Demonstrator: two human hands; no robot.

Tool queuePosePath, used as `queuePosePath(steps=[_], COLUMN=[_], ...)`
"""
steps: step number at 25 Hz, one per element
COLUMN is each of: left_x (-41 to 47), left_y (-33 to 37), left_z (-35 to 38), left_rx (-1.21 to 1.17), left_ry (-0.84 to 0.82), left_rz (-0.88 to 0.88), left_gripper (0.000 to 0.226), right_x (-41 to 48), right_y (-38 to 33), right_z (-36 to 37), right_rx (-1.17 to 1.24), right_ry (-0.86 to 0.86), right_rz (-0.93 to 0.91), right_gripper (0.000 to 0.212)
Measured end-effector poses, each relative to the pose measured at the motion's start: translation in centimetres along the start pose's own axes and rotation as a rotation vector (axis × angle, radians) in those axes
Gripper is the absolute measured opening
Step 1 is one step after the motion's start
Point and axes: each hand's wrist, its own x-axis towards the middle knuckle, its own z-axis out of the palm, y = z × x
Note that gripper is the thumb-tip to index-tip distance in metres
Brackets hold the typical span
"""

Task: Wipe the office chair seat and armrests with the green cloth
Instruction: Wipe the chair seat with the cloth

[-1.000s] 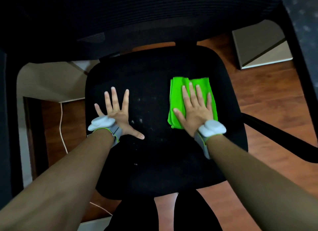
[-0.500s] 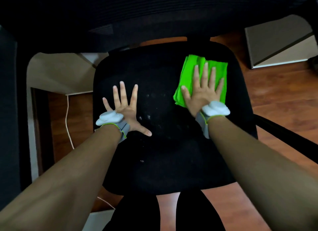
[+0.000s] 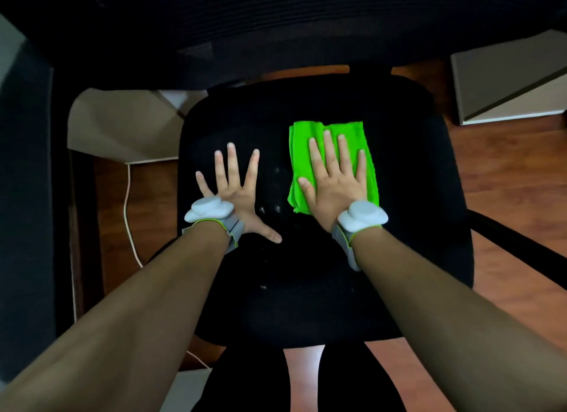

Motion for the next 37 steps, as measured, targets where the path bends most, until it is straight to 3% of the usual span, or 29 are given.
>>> queuePosePath(steps=[5, 11, 17, 23, 25, 28, 30, 34, 35, 37], left_x=[0.1, 0.0, 0.0, -0.1, -0.2, 0.0, 0.1, 0.1, 0.1, 0.4], left_y=[0.0, 0.0, 0.1, 0.1, 0.3, 0.0, -0.1, -0.1, -0.1, -0.1], left_z=[0.0, 0.5, 0.1, -0.4, -0.4, -0.4, -0.1, 0.3, 0.4, 0.3], left_rx=[-0.02, 0.002, -0.026, -0.006, 0.015, -0.009, -0.006, 0.011, 0.016, 0.014], left_ry=[-0.027, 0.027, -0.029, -0.055, -0.046, -0.066, -0.051, -0.002, 0.008, 0.01], left_rz=[-0.02, -0.002, -0.017, -0.001, 0.003, 0.002, 0.006, 0.0, 0.002, -0.001], left_gripper=[0.168, 0.169, 0.168, 0.167, 0.167, 0.168, 0.167, 0.166, 0.167, 0.17], right_x=[-9.9, -0.7, -9.8, 0.0, -2.0, -9.8, -10.1, -4.8, -5.0, -7.6], right_y=[-0.2, -0.6, 0.4, 1.4, 1.8, 2.5, 4.6, 5.0, 3.8, 0.9], right_z=[1.0, -0.2, 0.6, -0.6, -0.2, 0.6, 0.7, 0.0, 0.3, 0.9], right_rx=[-0.07, -0.013, -0.073, -0.013, -0.024, -0.065, -0.078, 0.008, 0.02, 0.004], right_ry=[-0.05, -0.072, -0.089, -0.065, -0.046, -0.064, -0.066, -0.035, -0.039, -0.097], right_rz=[-0.114, -0.051, -0.154, -0.055, -0.017, -0.09, -0.133, 0.182, 0.175, -0.01], right_gripper=[0.068, 0.071, 0.071, 0.071, 0.072, 0.072, 0.072, 0.072, 0.072, 0.072])
